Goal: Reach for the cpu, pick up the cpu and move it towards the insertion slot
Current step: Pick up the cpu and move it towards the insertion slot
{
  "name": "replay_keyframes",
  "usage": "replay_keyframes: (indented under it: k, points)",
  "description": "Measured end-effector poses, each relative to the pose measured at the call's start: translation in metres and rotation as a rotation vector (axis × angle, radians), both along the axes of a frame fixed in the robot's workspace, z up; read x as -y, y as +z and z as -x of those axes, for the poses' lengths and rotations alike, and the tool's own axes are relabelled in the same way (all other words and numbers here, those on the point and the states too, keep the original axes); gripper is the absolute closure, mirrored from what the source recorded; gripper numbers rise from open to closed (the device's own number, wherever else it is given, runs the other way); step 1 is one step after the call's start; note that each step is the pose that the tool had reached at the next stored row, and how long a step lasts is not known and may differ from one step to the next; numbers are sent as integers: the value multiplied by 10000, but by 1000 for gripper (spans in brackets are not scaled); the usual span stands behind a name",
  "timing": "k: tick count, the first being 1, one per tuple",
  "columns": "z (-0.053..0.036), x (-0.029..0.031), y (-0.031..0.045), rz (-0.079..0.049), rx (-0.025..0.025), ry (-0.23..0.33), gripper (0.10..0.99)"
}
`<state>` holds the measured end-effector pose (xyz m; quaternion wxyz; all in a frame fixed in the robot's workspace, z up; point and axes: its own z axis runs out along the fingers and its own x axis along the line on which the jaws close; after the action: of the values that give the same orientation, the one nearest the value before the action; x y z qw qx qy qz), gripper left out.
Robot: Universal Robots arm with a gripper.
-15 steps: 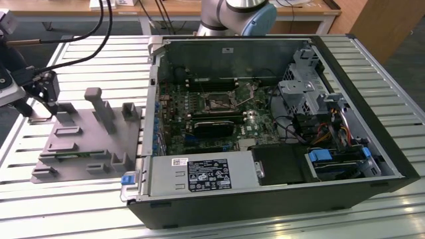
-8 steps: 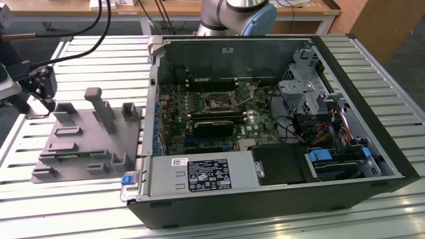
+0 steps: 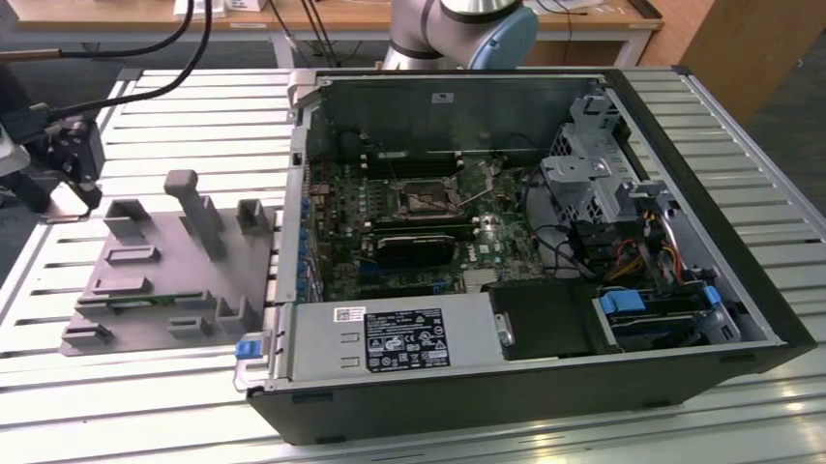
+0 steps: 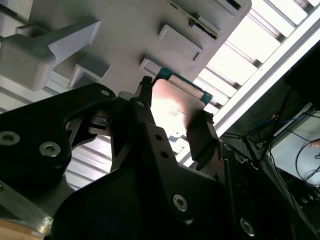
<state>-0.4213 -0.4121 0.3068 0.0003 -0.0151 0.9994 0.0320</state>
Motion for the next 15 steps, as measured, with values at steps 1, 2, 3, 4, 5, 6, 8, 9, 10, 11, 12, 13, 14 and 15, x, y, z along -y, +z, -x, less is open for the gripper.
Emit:
replay_keyframes:
  k: [1,2,3,4,5,6,8,9,10,11,12,13,14,15]
  points:
    - [0,0,19,0,0,0,557]
    - [0,0,39,1,-1,0,557]
    - [0,0,59,0,-1,0,557]
    - [0,0,77,1,-1,0,557]
    - [0,0,95,0,0,0,557]
    - [0,0,114,0,0,0,557]
    - [0,0,152,1,-1,0,557]
    - [0,0,172,0,0,-1,557]
    - [0,0,194,0,0,0,557]
    - [0,0,216,0,0,0,557]
    - [0,0,236,0,0,1,557]
    - [0,0,258,-1,0,1,557]
    - [0,0,278,1,-1,1,557]
    - [0,0,297,0,-1,0,557]
